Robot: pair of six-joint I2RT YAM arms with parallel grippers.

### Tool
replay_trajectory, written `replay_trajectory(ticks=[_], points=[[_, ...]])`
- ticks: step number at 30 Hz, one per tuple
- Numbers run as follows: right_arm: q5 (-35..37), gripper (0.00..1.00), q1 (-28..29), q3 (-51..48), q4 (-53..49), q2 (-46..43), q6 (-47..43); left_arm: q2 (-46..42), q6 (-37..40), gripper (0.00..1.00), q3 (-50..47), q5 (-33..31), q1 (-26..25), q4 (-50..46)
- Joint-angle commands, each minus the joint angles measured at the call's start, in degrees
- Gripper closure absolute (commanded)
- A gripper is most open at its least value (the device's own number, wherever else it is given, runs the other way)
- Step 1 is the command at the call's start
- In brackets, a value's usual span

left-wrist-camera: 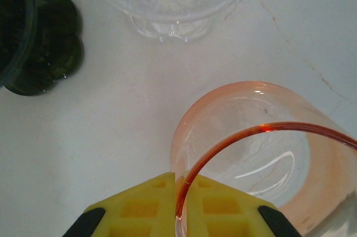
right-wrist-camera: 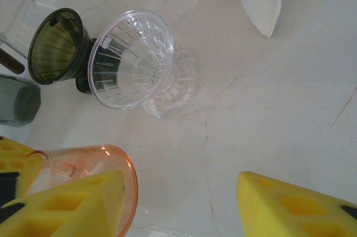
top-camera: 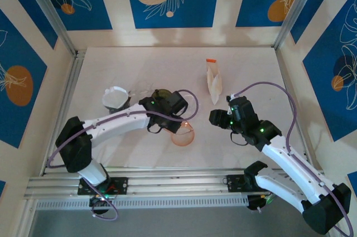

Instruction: Place the coffee filter in the dripper

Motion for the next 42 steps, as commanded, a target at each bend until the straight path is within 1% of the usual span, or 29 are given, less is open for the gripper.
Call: replay_trajectory(ticks=[1,7,12,16,19,24,28,29,30,34,36,42], points=[[0.1,0.44,-0.2,-0.4,-0.2,0.4,1.1,0.9,-1.5,0.87,-1.1,-1.2,-1.2,2.9],[-0.2,0.43,-0.1,-0.4,-0.1,0.6,1.2,2.2,-0.9,0.85,-2.1,-5.6,-2.2,3.2],[-0.6,0.43,0.1,-0.6,-0.6,0.6,2.0,2.8,-1.0,0.69,-3.3,-4.0,-2.2,4.7],[-0.7,0.43,0.1,-0.2,-0.9,0.6,2.2,2.8,-1.2,0.61,-3.1,-4.0,-2.3,4.3],[-0.6,0.43,0.2,0.3,-1.3,0.7,1.9,1.0,-1.3,0.53,-1.9,-4.8,-2.2,3.4],[-2.7,0.43,0.1,1.5,-0.7,2.6,1.1,-5.8,-1.0,0.33,1.8,-5.0,-1.9,3.2],[-6.7,0.42,0.0,3.4,1.8,8.0,0.4,-11.1,-0.4,0.16,3.1,-4.5,-1.6,4.1],[-8.2,0.41,-0.1,4.0,3.1,10.2,0.1,-12.1,-0.3,0.04,3.2,-4.1,-1.6,4.3],[-9.6,0.41,-0.4,4.9,4.2,12.5,-0.1,-13.1,-0.2,0.0,3.1,-3.9,-1.6,4.3],[-10.2,0.41,-0.9,9.5,6.1,22.7,0.2,-16.6,-0.8,0.0,1.3,-3.8,-1.6,4.8],[-10.7,0.41,-1.7,12.0,7.4,27.8,0.2,-19.1,-1.5,0.0,-1.1,-3.4,-1.6,6.6],[-7.6,0.46,-3.6,19.4,6.7,39.7,0.7,-25.8,-1.8,0.0,-6.3,-3.8,-1.6,9.4]])
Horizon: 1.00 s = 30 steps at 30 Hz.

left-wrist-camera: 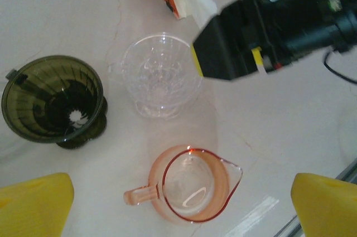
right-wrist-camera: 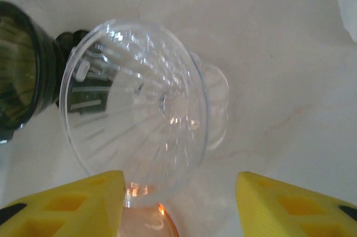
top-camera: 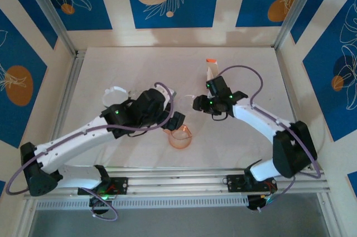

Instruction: Place the coffee filter in the dripper

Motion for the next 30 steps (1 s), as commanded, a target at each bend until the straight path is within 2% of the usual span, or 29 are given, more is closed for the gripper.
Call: replay_trajectory(ticks=[1,6,11,17,23,30], points=[[0.7,0.47,-1.3,4.3,-0.7,4.9,0.1,-4.0,-0.8,0.0,-2.3,0.0,0.1,2.6],[1.0,0.54,-1.6,7.4,-1.2,11.1,-0.2,-9.1,-1.0,0.0,-6.1,-1.4,0.2,5.2],[1.1,0.78,-1.7,7.8,-1.0,12.8,0.5,-11.2,-0.7,0.0,-7.7,-2.3,0.2,5.8],[3.9,0.99,-2.6,6.1,-1.5,8.1,0.4,-13.3,0.3,0.0,-8.5,-3.2,0.2,6.2],[5.0,1.0,-3.1,4.8,-5.7,-1.8,-2.6,-15.6,1.0,0.0,-9.2,-5.3,0.2,6.4],[-5.3,1.0,-0.4,7.0,-14.5,-12.3,-7.0,-18.5,2.5,0.0,-9.7,-7.8,0.2,6.6]])
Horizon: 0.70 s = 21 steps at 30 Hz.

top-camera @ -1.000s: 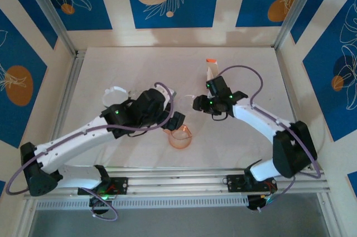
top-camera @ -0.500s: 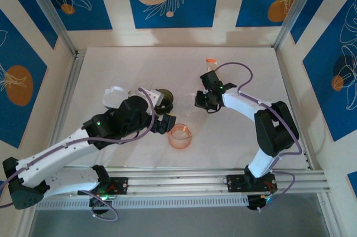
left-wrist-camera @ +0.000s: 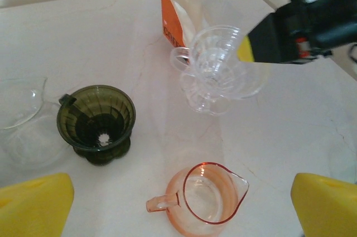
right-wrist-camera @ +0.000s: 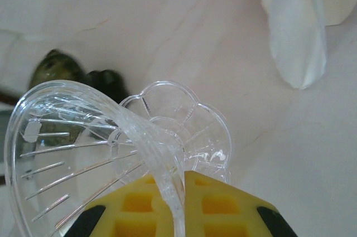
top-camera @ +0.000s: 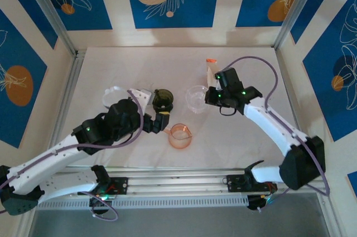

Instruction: Place the coffee filter in the dripper

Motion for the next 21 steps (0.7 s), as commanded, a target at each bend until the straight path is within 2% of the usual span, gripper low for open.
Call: replay_trajectory(ticks=[1,8,11,21], points=[[-7.8,1.0,3.0,2.5,-7.0,-2.9,-3.5,-1.6,2.1,0.0,-0.2,-2.7,0.2,1.0],[-12.9,1.0,12.9,5.4,-12.4,-0.4,-2.5,-2.3,3.1,0.0,-0.1,-4.5,0.2,1.0],[-11.8,1.0,15.3,5.8,-13.0,1.4,-2.3,-2.2,3.1,0.0,0.0,-4.4,0.2,0.8],[-9.7,1.0,16.4,4.9,-11.4,4.2,-2.2,-2.2,2.6,0.0,-0.7,-4.5,0.3,0.6]])
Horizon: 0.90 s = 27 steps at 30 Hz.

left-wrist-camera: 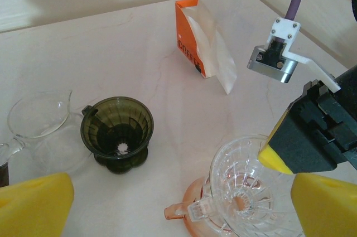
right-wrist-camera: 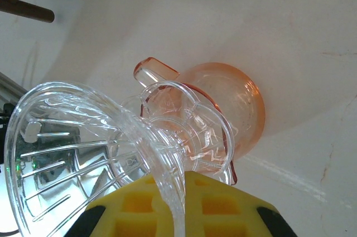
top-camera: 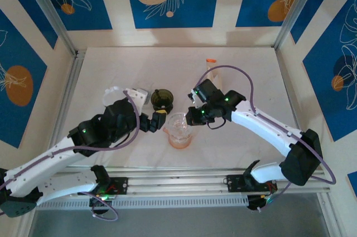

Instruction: Place the coffee filter in the dripper

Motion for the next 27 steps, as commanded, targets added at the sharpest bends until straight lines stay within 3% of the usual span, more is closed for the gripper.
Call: replay_trajectory(ticks=[1,7,19,25,27], points=[[0.3,1.0,0.3,0.9,0.0,0.4,-0.3,-0.5,0.5,0.0,-0.6,-1.3,0.2,0.5],[3.1,1.0,0.4,0.2,1.0,0.1,-1.0,-0.5,0.6,0.0,-0.9,-1.6,0.2,0.9],[1.9,0.99,0.3,-0.8,2.6,1.7,-0.6,-0.2,0.5,0.0,-0.9,-1.6,0.2,0.6],[2.4,0.91,-0.2,-1.8,2.7,1.6,0.0,-0.2,0.3,0.0,-1.1,-1.5,0.2,0.7],[2.5,0.82,-0.3,-2.0,2.8,1.4,0.2,-0.1,0.2,0.0,-1.0,-1.5,0.2,0.6]])
